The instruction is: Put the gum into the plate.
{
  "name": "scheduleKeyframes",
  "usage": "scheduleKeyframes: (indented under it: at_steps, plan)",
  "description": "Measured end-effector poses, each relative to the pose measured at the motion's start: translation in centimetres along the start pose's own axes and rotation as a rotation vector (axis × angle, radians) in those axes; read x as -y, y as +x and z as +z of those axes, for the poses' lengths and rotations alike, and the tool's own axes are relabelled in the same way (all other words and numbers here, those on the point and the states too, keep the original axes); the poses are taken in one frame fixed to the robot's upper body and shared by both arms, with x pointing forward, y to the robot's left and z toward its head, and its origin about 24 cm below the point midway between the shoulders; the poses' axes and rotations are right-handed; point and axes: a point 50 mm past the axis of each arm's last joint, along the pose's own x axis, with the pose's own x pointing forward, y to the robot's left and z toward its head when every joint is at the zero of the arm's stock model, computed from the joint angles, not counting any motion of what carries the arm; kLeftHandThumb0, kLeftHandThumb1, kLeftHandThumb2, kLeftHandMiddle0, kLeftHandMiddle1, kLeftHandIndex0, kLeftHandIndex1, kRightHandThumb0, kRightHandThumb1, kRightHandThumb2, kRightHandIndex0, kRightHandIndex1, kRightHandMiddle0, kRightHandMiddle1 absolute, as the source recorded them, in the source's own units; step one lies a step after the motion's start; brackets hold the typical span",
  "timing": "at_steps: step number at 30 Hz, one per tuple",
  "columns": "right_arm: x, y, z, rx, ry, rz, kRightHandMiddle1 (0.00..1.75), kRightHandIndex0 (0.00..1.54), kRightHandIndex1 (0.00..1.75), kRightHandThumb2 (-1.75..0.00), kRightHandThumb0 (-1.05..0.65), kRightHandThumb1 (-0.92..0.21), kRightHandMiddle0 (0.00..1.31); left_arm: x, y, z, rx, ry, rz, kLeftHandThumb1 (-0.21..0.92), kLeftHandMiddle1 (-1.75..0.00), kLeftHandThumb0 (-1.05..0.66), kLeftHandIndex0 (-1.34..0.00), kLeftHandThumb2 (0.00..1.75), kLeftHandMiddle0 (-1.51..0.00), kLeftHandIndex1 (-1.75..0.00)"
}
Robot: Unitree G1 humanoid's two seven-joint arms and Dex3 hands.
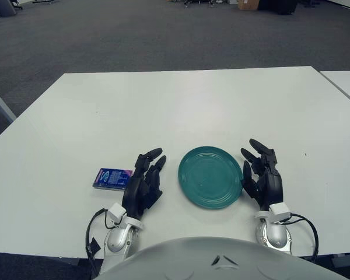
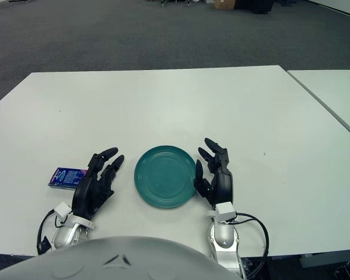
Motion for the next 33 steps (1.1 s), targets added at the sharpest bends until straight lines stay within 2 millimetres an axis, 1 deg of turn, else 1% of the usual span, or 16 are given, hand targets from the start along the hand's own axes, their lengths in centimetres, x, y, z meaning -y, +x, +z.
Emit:
scheduleKeyframes:
  at_steps: [9, 18, 24, 28, 33]
  plan:
    - [0.0, 0.0, -0.06, -0.007, -0.001, 0.0, 0.81, 0.39, 0.39, -0.7, -0.74, -0.92, 0.0, 0.07, 0.04, 0.03, 0.0, -0.005, 0.002, 0.92, -0.28, -0.79, -0.11, 0.67, -0.34, -1.01]
    - [0.0, 0.01, -0.17, -0.017, -0.004, 0.0, 0.81, 0.38, 0.37, -0.71, -0.75, -0.92, 0.0, 0.18, 0.08, 0.04, -0.001, 0.008, 0.001, 0.92, -0.28, -0.8, -0.1, 0.67, -0.35, -1.01]
    - [0.0, 0.01, -0.2, -0.021, -0.004, 0.0, 0.76, 0.38, 0.23, -0.73, -0.78, -0.92, 0.0, 0.34, 0.17, 0.11, 0.005, 0.005, 0.01, 0.92, -0.27, -0.81, -0.11, 0.66, -0.35, -1.02]
    - [0.0, 0.02, -0.2, -0.021, -0.004, 0.0, 0.75, 0.38, 0.17, -0.74, -0.78, -0.92, 0.0, 0.41, 0.27, 0.19, 0.008, -0.002, 0.02, 0.92, -0.27, -0.8, -0.11, 0.65, -0.36, -1.03]
    - [0.0, 0.04, -0.18, -0.019, -0.004, -0.001, 0.76, 0.39, 0.13, -0.74, -0.78, -0.92, 0.0, 0.38, 0.43, 0.38, 0.019, 0.014, 0.027, 0.92, -0.26, -0.81, -0.07, 0.65, -0.36, -1.02]
